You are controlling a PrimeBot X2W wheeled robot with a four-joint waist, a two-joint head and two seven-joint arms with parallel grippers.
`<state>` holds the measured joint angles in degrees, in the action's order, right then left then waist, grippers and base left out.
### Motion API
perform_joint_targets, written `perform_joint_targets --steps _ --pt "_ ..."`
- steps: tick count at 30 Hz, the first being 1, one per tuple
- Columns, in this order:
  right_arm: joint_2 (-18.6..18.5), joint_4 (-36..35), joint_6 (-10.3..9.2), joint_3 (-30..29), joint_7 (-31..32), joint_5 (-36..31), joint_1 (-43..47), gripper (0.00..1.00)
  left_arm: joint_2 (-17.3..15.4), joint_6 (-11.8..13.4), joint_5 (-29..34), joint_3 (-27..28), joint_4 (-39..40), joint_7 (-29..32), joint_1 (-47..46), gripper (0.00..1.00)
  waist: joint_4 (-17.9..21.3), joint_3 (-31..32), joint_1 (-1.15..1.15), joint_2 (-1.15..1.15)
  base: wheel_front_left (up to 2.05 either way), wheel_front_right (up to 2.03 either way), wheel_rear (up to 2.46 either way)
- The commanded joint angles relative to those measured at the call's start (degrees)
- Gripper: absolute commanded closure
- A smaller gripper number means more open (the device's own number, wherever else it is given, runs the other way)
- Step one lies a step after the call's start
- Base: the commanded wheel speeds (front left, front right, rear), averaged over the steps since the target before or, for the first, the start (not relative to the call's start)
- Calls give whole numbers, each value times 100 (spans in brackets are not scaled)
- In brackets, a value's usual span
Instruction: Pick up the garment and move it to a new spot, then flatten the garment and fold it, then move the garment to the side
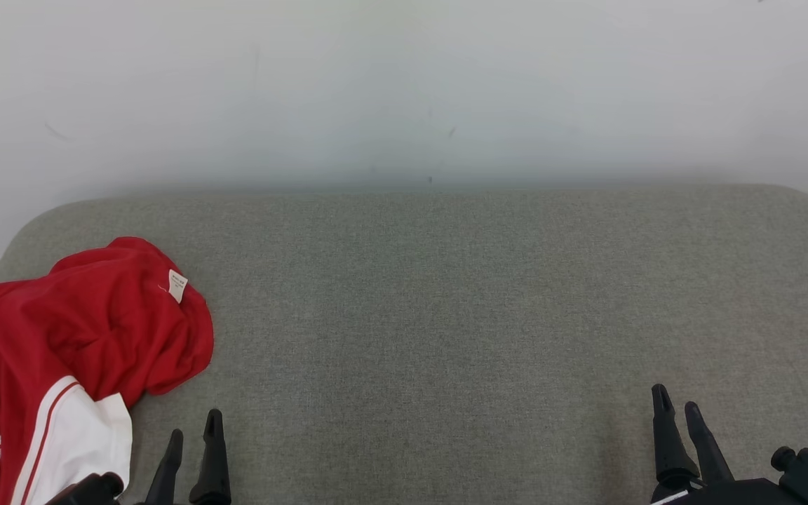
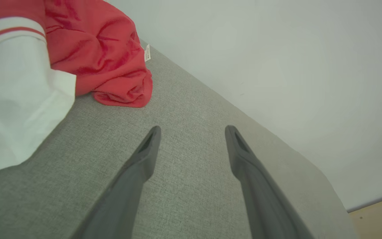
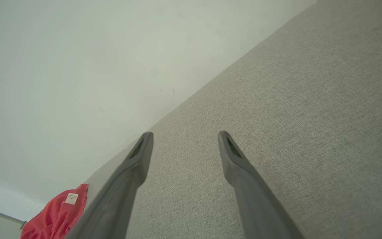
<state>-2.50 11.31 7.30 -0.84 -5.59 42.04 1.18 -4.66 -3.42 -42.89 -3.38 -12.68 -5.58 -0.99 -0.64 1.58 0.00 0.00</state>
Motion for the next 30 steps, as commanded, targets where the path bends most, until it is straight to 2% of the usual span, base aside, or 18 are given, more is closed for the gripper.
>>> perform_joint_targets --steps 1,18,30 --pt "-33 -83 19 -11 -53 -229 -4 0 -51 38 242 -20 84 -75 26 0 -3 -1 0 0 0 0 0" --pt "-39 -54 23 -53 -172 -1397 90 0 -155 199 1418 -84 149 -331 155 0 -52 16 0 0 0 0 0" --pt "-43 -61 22 -55 -262 -2120 154 0 -206 155 2053 -159 73 -502 209 0 -74 40 0 0 0 0 0"
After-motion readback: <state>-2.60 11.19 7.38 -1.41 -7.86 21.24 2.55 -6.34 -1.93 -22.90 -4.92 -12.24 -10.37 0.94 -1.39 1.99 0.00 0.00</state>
